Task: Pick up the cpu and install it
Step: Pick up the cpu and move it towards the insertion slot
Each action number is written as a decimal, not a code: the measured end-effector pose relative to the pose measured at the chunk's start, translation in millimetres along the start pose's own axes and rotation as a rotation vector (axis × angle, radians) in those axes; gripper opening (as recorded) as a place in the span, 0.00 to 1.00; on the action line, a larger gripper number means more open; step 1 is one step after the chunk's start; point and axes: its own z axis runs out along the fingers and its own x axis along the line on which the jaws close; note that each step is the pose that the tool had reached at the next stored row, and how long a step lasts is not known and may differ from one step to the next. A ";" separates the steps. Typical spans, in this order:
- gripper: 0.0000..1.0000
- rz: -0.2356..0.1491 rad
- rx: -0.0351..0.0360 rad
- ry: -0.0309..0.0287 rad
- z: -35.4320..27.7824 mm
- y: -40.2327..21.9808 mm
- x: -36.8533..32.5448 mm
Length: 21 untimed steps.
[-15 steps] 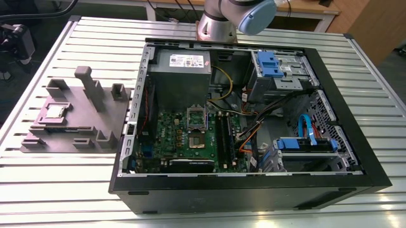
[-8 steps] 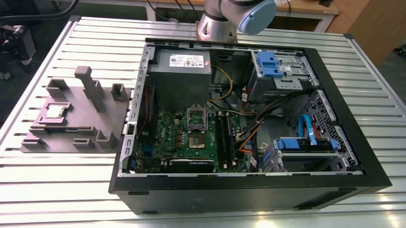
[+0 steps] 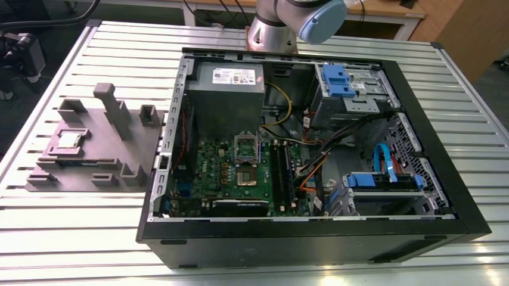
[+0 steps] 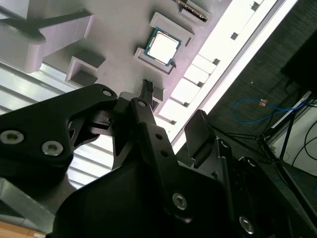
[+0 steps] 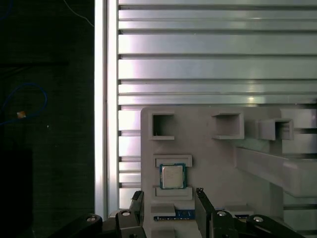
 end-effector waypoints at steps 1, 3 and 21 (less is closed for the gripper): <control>0.53 0.000 0.0000 0.0000 0.2 0.0 0.0; 0.53 0.000 0.0000 0.0000 0.7 0.0 0.0; 0.53 0.000 0.0000 0.0000 4.2 -0.2 0.1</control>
